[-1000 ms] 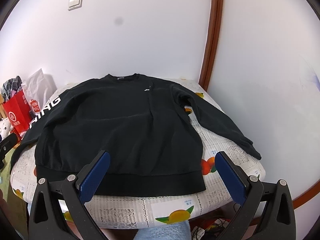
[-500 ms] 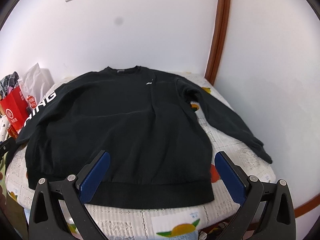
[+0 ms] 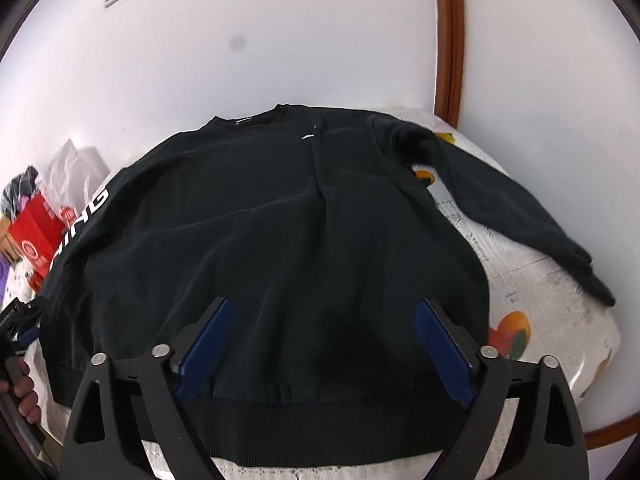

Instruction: Fold small clothes

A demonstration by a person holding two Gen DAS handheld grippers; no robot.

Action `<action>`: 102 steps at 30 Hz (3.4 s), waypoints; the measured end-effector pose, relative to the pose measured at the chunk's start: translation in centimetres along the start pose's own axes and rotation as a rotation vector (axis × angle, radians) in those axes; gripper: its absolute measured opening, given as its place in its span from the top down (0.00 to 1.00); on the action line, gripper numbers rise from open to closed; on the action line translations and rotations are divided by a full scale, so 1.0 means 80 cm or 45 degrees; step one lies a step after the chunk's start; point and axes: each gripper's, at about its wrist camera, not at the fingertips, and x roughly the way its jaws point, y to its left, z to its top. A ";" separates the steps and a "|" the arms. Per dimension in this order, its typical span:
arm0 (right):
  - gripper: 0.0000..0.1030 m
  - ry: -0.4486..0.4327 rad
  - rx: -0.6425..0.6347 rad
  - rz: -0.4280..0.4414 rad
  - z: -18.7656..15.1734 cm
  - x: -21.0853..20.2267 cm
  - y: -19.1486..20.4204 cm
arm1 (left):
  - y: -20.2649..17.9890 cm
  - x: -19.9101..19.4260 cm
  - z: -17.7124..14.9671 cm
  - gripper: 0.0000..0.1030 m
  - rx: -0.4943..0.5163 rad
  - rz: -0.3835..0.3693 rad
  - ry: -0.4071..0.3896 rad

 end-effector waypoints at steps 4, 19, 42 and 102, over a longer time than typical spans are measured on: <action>0.17 0.011 -0.039 -0.043 -0.003 0.013 -0.004 | 0.013 0.012 0.019 0.14 -0.079 -0.013 -0.032; 0.28 0.035 0.002 -0.058 0.004 0.033 -0.099 | -0.074 -0.013 0.073 0.93 0.010 0.207 -0.153; 0.28 -0.004 0.013 0.051 -0.024 0.033 -0.165 | -0.422 0.092 -0.026 0.94 0.682 -0.073 0.021; 0.95 0.051 -0.001 0.632 0.134 0.166 0.137 | -0.140 0.154 0.075 0.36 0.591 0.205 0.080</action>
